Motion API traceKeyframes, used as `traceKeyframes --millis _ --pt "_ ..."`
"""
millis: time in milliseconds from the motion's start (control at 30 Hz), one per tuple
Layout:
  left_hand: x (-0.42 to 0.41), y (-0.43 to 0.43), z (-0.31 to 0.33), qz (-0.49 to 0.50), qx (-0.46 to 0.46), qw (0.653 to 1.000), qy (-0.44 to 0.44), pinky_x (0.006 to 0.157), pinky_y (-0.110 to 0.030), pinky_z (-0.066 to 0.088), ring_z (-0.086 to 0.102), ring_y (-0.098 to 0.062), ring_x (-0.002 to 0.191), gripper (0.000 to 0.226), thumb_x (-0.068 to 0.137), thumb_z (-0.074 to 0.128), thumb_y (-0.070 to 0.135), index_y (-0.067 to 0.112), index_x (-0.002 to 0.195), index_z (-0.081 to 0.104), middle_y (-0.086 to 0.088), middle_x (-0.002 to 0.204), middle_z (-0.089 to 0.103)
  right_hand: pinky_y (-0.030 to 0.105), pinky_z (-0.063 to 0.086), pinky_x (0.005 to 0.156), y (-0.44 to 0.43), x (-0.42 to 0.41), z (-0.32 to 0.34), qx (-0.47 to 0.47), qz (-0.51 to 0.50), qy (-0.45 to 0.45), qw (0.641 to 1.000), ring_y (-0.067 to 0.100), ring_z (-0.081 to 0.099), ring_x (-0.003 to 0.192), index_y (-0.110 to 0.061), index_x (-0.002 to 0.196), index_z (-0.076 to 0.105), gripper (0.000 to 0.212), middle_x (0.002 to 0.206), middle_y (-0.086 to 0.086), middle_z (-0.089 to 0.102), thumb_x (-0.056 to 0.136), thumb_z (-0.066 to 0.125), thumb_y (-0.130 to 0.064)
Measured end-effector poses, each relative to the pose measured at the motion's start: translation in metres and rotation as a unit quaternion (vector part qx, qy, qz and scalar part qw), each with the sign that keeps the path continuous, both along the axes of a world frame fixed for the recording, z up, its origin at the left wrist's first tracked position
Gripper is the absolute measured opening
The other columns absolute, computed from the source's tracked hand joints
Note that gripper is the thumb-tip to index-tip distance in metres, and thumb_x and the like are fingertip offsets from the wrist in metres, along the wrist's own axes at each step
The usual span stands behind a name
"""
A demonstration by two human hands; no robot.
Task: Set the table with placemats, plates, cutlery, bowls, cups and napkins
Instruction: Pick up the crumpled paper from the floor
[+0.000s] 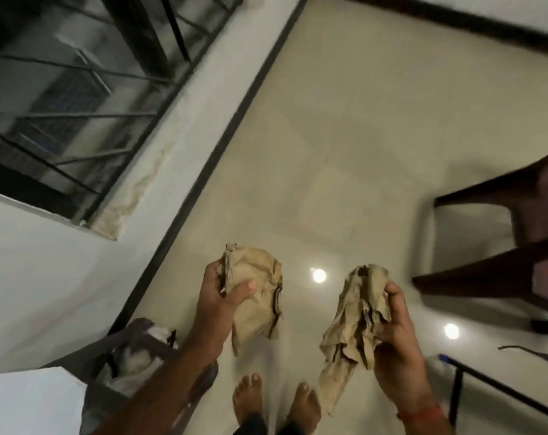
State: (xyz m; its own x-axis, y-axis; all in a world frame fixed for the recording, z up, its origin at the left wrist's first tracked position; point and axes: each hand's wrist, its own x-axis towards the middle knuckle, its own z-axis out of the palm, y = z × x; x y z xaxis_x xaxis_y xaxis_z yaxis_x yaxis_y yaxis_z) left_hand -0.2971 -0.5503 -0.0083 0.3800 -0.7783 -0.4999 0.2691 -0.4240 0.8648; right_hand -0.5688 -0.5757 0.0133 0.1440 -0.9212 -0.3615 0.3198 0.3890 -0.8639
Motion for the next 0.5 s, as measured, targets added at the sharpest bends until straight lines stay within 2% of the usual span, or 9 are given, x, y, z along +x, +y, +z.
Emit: traceKeyframes --millis 100,200,267,333,367,433,500 --pt "0.015 0.01 0.062 -0.004 -0.024 0.999 0.032 0.092 -0.058 0.056 0.067 -0.042 0.106 0.075 0.058 0.085 0.039 0.016 0.123 0.057 -0.017 0.114 0.07 0.04 0.046 0.078 -0.014 0.03 0.077 -0.046 0.065 -0.01 0.997 0.032 0.055 0.101 -0.016 0.135 0.051 0.071 0.122 0.015 0.058 0.065 0.049 -0.001" --pt "0.025 0.018 0.117 0.016 -0.059 0.997 0.042 0.095 -0.06 0.055 0.067 -0.042 0.111 0.083 0.059 0.084 0.04 0.012 0.131 0.055 -0.02 0.12 0.069 0.029 0.047 0.062 -0.021 0.063 0.144 -0.095 0.111 0.025 0.989 0.021 0.057 0.089 -0.021 0.131 0.054 0.07 0.113 0.007 0.061 0.063 0.057 -0.006" --pt "0.031 0.03 0.15 0.017 -0.074 0.995 0.064 0.098 -0.063 0.052 0.065 -0.045 0.114 0.086 0.062 0.086 0.04 0.009 0.135 0.053 -0.023 0.123 0.068 0.027 0.047 0.058 -0.017 0.087 0.183 -0.119 0.148 0.037 0.981 0.017 0.057 0.086 -0.024 0.13 0.055 0.068 0.112 0.005 0.062 0.065 0.059 -0.008" --pt "0.032 0.045 0.179 -0.003 -0.085 0.993 0.076 0.1 -0.066 0.049 0.063 -0.048 0.116 0.094 0.063 0.091 0.048 0.006 0.137 0.051 -0.028 0.126 0.064 0.032 0.052 0.067 -0.005 0.111 0.213 -0.119 0.169 0.027 0.978 0.021 0.059 0.094 -0.021 0.134 0.053 0.064 0.119 0.01 0.063 0.071 0.058 -0.01" --pt "0.032 0.053 0.193 -0.014 -0.093 0.992 0.082 0.1 -0.066 0.05 0.062 -0.049 0.117 0.098 0.064 0.091 0.052 0.005 0.139 0.049 -0.029 0.128 0.063 0.038 0.055 0.079 0.002 0.123 0.225 -0.109 0.18 0.015 0.977 0.026 0.06 0.102 -0.018 0.136 0.052 0.061 0.126 0.015 0.062 0.075 0.057 -0.014" --pt "0.036 0.073 0.216 -0.025 -0.107 0.989 0.1 0.098 -0.06 0.052 0.06 -0.049 0.12 0.102 0.067 0.087 0.058 0.003 0.142 0.046 -0.032 0.132 0.06 0.048 0.048 0.103 0.023 0.146 0.245 -0.094 0.204 -0.004 0.974 0.034 0.057 0.12 -0.014 0.139 0.049 0.054 0.137 0.02 0.057 0.085 0.055 -0.02" --pt "0.042 0.094 0.235 -0.023 -0.117 0.986 0.113 0.103 -0.059 0.049 0.056 -0.05 0.125 0.102 0.074 0.082 0.059 0.0 0.145 0.043 -0.034 0.137 0.055 0.053 0.043 0.111 0.043 0.163 0.261 -0.095 0.24 -0.002 0.966 0.039 0.054 0.128 -0.016 0.142 0.048 0.056 0.139 0.02 0.055 0.089 0.059 -0.03"
